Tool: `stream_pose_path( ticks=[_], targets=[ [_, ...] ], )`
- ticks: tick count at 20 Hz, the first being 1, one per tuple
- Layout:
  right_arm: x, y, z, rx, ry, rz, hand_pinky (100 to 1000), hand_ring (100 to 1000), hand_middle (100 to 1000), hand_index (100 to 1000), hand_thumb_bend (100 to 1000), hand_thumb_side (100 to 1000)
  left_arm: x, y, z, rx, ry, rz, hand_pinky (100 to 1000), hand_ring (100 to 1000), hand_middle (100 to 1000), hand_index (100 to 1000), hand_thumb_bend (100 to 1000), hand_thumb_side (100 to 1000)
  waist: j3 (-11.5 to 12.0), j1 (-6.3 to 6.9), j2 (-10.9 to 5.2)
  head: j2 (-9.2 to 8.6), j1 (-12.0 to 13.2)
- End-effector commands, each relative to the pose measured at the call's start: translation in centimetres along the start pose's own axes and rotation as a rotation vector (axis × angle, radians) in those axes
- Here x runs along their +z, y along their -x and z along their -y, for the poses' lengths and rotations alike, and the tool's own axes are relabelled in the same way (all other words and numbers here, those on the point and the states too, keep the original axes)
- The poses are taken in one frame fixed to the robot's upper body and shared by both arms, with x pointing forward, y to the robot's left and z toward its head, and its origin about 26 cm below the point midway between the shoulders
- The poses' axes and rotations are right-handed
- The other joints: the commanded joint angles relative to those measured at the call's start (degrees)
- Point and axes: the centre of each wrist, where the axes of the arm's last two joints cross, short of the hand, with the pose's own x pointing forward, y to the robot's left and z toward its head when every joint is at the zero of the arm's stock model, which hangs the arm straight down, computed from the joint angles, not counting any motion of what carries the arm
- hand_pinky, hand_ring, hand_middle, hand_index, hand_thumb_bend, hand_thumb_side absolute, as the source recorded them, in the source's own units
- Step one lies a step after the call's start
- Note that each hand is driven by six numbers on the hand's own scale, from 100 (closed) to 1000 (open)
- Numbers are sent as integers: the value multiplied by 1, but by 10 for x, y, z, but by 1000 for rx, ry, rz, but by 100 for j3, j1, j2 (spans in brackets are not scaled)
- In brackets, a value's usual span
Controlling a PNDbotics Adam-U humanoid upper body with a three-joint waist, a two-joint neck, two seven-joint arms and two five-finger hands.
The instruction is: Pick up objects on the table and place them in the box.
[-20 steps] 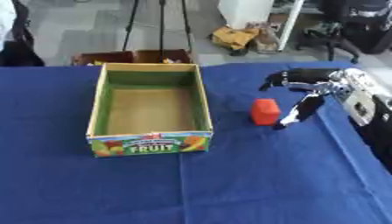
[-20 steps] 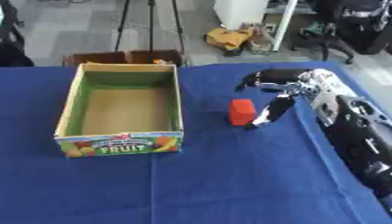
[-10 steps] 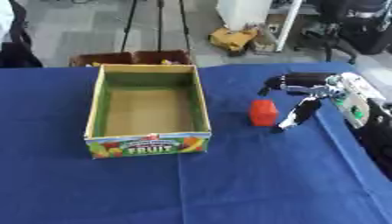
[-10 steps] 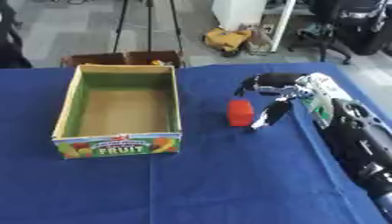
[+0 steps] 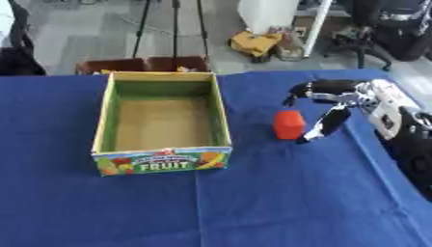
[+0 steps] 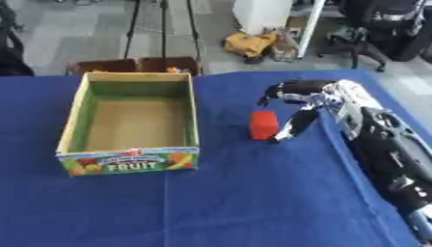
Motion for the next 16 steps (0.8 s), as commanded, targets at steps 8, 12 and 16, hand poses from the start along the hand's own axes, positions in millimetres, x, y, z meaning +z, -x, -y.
stream_pose_path(
  ticks=[8,12,16],
  targets=[
    [7,7,11,59,-42,7,882,1000,750,878,586,594,-7,-3,0,-12,23,26,750,999,981,888,100,1000,26,-2,-42,-72,-74],
    [7,7,8,62,-44,-1,877,1000,737,867,577,598,-7,-3,0,-13,24,26,750,999,981,888,100,1000,43,-9,-30,-79,-78],
    [5,7,6,64,-39,-5,864,1000,721,853,549,602,-7,-3,0,-14,25,26,750,999,982,888,100,1000,47,-10,-25,-82,-84]
  ],
)
